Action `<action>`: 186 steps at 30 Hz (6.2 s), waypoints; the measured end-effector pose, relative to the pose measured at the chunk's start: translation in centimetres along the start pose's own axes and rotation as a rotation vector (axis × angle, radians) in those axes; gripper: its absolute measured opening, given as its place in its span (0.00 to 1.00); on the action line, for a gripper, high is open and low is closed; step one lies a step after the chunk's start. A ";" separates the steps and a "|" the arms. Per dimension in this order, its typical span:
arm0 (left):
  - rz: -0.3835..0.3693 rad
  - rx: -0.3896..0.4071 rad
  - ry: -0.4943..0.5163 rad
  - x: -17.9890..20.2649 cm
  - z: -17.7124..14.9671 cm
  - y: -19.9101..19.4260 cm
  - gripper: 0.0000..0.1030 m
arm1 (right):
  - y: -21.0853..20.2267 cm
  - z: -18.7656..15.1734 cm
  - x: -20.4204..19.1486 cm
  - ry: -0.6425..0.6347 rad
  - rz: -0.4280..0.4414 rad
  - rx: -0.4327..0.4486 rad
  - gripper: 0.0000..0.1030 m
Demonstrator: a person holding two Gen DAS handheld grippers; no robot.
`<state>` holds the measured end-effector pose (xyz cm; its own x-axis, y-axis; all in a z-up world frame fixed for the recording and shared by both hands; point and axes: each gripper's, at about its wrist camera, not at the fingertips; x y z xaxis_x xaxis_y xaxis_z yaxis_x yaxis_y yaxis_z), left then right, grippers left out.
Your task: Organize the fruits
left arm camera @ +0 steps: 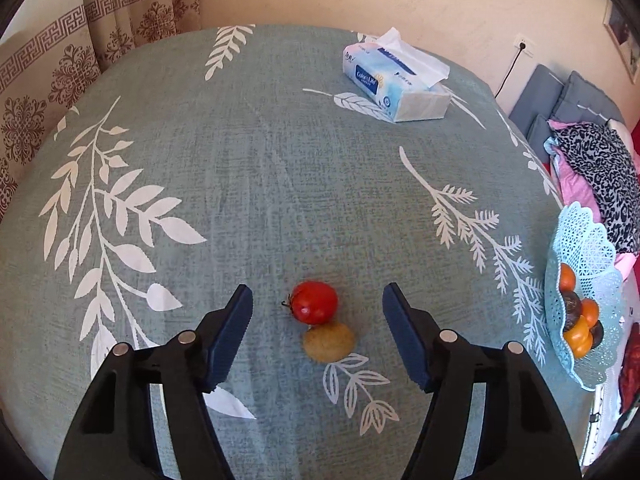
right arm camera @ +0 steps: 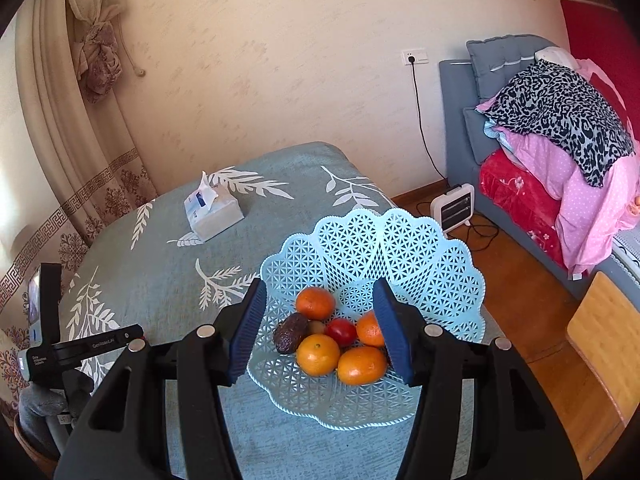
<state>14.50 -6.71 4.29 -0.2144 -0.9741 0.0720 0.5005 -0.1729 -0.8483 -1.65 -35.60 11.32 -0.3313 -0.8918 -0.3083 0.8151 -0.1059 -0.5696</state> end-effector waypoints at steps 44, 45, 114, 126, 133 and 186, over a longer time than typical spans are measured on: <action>0.197 0.290 -0.071 -5.8 -4.1 -6.7 0.29 | 6.4 -8.4 -11.7 -0.197 0.272 -0.327 0.55; 0.204 0.298 -0.069 -6.0 -4.4 -6.9 0.29 | 6.7 -8.6 -12.6 -0.217 0.278 -0.333 0.55; 0.088 0.300 0.071 -1.3 -7.6 -7.5 0.30 | 2.2 -6.1 -11.0 -0.271 0.120 -0.086 0.29; 0.042 0.301 0.138 2.3 -7.6 -8.2 0.30 | 1.5 -1.8 -1.4 -0.043 0.062 -0.083 0.28; 0.016 0.299 0.165 3.7 -7.4 -8.4 0.30 | 2.9 -0.3 3.0 0.094 0.045 -0.146 0.29; -0.297 0.230 0.403 21.1 -4.1 -4.1 0.72 | -0.2 2.3 7.6 0.205 -0.063 -0.007 0.66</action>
<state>4.51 -26.00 7.12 -0.6559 -0.7535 0.0454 0.5307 -0.5031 -0.6821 -3.27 -43.41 10.84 -0.4717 -0.7751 -0.4204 0.7867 -0.1547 -0.5976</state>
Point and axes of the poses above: each gripper's, at about its wrist camera, not at the fingertips, and y roughly the way its jaws point, x to its right, z to its top, and after that the axes turned 5 degrees about y, right-handed
